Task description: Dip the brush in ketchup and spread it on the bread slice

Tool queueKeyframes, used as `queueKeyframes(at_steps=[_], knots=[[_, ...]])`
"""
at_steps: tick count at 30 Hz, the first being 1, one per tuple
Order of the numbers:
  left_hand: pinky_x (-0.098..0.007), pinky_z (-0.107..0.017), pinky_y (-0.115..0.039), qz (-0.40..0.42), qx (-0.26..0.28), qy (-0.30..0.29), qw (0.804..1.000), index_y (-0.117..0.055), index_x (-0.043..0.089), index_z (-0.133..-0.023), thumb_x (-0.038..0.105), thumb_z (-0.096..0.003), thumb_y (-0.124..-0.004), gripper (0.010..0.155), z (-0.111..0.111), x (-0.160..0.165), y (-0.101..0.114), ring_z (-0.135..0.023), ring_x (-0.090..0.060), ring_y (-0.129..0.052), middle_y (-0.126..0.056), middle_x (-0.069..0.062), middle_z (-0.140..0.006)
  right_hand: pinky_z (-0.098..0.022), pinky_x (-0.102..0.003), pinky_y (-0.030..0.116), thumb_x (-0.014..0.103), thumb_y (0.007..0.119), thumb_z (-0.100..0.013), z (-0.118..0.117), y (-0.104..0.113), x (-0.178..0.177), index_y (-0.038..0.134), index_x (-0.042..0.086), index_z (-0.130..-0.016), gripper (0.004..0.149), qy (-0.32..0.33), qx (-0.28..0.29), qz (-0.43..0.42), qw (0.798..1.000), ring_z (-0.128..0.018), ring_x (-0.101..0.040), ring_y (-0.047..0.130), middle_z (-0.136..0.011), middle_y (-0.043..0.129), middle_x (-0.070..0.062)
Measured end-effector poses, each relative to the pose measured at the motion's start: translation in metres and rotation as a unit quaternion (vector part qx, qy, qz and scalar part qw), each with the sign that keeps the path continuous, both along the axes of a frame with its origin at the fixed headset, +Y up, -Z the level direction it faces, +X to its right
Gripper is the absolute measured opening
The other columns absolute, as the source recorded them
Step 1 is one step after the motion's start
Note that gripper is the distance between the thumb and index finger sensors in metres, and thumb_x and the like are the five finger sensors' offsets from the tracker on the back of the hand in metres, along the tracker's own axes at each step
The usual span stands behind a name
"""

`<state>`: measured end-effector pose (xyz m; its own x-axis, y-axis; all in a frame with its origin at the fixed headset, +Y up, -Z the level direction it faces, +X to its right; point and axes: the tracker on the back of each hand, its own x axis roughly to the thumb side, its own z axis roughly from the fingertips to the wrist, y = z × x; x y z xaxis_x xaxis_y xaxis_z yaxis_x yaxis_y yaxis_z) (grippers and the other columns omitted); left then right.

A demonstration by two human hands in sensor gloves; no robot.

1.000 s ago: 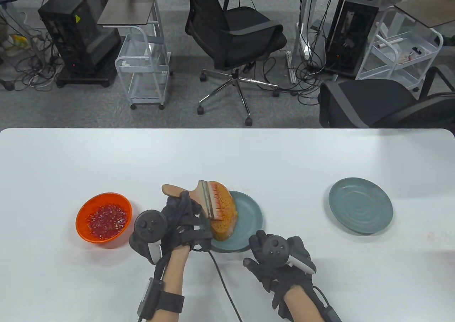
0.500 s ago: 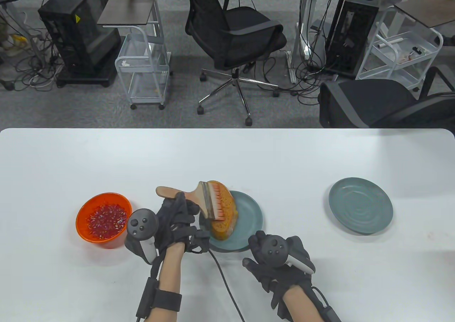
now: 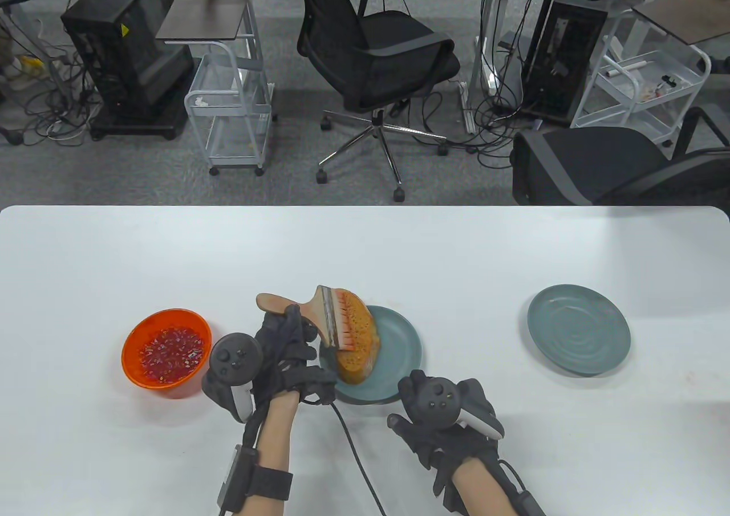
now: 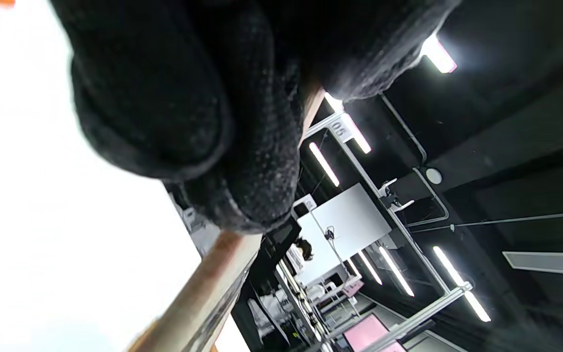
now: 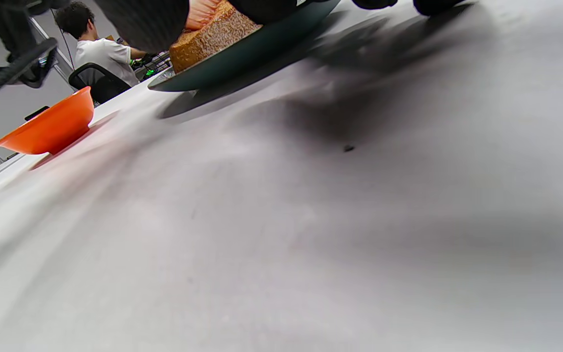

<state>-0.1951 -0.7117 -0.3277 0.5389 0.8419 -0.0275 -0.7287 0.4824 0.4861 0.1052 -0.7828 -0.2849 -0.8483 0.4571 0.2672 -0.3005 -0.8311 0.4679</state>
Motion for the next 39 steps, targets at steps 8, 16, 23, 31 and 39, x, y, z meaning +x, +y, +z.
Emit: queueKeyframes(at_steps=[8, 16, 23, 31, 39], knots=[[-0.037, -0.026, -0.103, 0.073, 0.001, -0.044, 0.996, -0.087, -0.012, -0.082, 0.034, -0.0589, -0.078, 0.053, -0.003, 0.019, -0.001, -0.036, -0.022, -0.12, -0.106, -0.025, -0.059, -0.069, -0.068, 0.035, 0.045, 0.059, -0.066, 0.0, 0.0, -0.001, 0.029, 0.004, -0.115, 0.071, 0.0, 0.001, 0.002, 1.0, -0.103, -0.058, 0.022, -0.113, 0.011, -0.029], [-0.035, -0.025, -0.105, 0.022, 0.011, 0.02, 1.0, -0.088, -0.012, -0.081, 0.035, -0.0588, -0.079, 0.053, -0.001, -0.007, -0.002, -0.035, -0.02, -0.122, -0.107, -0.024, -0.058, -0.069, -0.068, 0.033, 0.045, 0.059, -0.066, 0.0, 0.0, 0.001, 0.03, 0.004, -0.115, 0.071, -0.003, -0.005, -0.01, 1.0, -0.103, -0.057, 0.02, -0.113, 0.011, -0.028], [-0.036, -0.025, -0.104, 0.079, 0.015, -0.027, 0.996, -0.088, -0.013, -0.081, 0.034, -0.0585, -0.079, 0.053, -0.004, 0.004, -0.005, -0.035, -0.022, -0.121, -0.107, -0.025, -0.057, -0.069, -0.067, 0.032, 0.045, 0.059, -0.066, 0.0, 0.0, -0.001, 0.03, 0.004, -0.115, 0.071, -0.007, 0.0, 0.002, 1.0, -0.103, -0.057, 0.02, -0.113, 0.012, -0.028], [-0.036, -0.026, -0.105, 0.113, -0.018, -0.005, 0.993, -0.087, -0.013, -0.082, 0.034, -0.059, -0.079, 0.053, -0.004, -0.01, -0.02, -0.037, -0.021, -0.121, -0.107, -0.025, -0.059, -0.069, -0.067, 0.032, 0.045, 0.059, -0.066, 0.0, 0.0, 0.001, 0.03, 0.005, -0.115, 0.07, -0.005, -0.004, -0.004, 1.0, -0.103, -0.057, 0.02, -0.113, 0.011, -0.027], [-0.035, -0.024, -0.105, 0.087, 0.014, -0.007, 0.996, -0.088, -0.013, -0.08, 0.034, -0.0585, -0.079, 0.053, -0.002, -0.006, -0.008, -0.034, -0.02, -0.122, -0.107, -0.024, -0.056, -0.069, -0.067, 0.032, 0.045, 0.059, -0.066, 0.0, 0.0, 0.0, 0.03, 0.005, -0.115, 0.07, -0.007, -0.003, -0.002, 1.0, -0.103, -0.057, 0.02, -0.113, 0.011, -0.027]])
